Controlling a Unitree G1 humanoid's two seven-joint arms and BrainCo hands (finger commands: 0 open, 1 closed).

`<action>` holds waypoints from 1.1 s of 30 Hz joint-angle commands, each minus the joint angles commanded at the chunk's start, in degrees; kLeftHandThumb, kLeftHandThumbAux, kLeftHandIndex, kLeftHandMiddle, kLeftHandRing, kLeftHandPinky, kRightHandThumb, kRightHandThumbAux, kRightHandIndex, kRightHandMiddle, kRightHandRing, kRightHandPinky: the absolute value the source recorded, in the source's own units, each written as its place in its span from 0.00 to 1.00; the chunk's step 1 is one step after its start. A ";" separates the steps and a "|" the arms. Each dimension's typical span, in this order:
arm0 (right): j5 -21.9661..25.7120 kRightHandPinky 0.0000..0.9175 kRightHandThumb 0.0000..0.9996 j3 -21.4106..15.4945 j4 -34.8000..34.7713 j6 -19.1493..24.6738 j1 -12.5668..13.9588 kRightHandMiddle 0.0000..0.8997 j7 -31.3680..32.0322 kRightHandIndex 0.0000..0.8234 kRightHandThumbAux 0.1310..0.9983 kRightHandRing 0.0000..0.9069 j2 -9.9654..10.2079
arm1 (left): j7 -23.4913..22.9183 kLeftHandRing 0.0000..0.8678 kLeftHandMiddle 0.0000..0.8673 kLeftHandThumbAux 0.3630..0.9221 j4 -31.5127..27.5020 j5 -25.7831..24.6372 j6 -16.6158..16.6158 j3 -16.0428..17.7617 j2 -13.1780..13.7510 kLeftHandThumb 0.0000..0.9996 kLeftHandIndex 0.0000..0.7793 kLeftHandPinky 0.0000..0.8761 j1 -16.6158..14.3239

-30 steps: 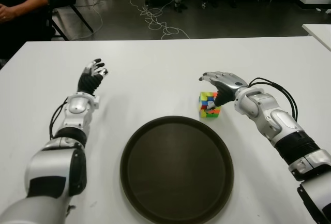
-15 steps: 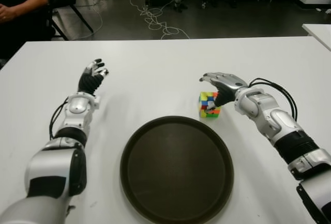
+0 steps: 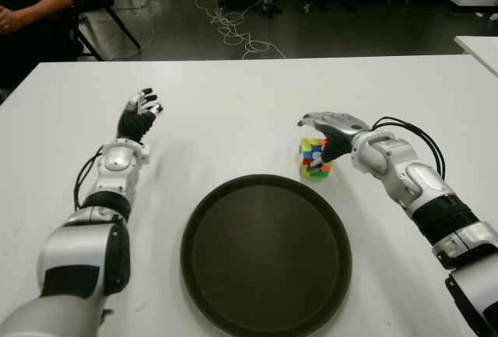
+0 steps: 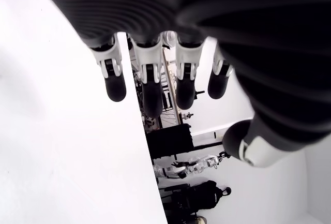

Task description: Pick up the Rubik's Cube and put it in the plate

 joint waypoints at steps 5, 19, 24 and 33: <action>-0.01 0.16 0.00 0.57 1.59 -0.21 -0.36 0.00 -0.35 0.01 0.65 0.07 0.68 | -0.59 0.16 0.18 0.37 -0.02 -0.53 -0.11 0.50 -0.12 0.15 0.11 0.12 0.00; -0.06 0.16 0.00 1.52 3.88 -0.38 -1.03 0.01 -0.71 0.02 0.67 0.08 1.66 | -0.95 0.14 0.16 0.36 -0.03 -0.43 0.03 0.56 0.02 0.15 0.09 0.11 0.02; -0.08 0.16 0.00 1.64 4.50 0.01 -1.22 0.01 -0.44 0.02 0.65 0.07 2.09 | -1.37 0.16 0.17 0.35 -0.05 -0.78 0.00 0.88 0.00 0.16 0.10 0.13 0.02; -0.37 0.18 0.00 2.09 5.14 0.16 -1.40 0.01 -0.59 0.02 0.66 0.08 2.44 | -1.63 0.16 0.18 0.35 -0.09 -1.22 0.03 1.42 0.00 0.16 0.11 0.12 0.08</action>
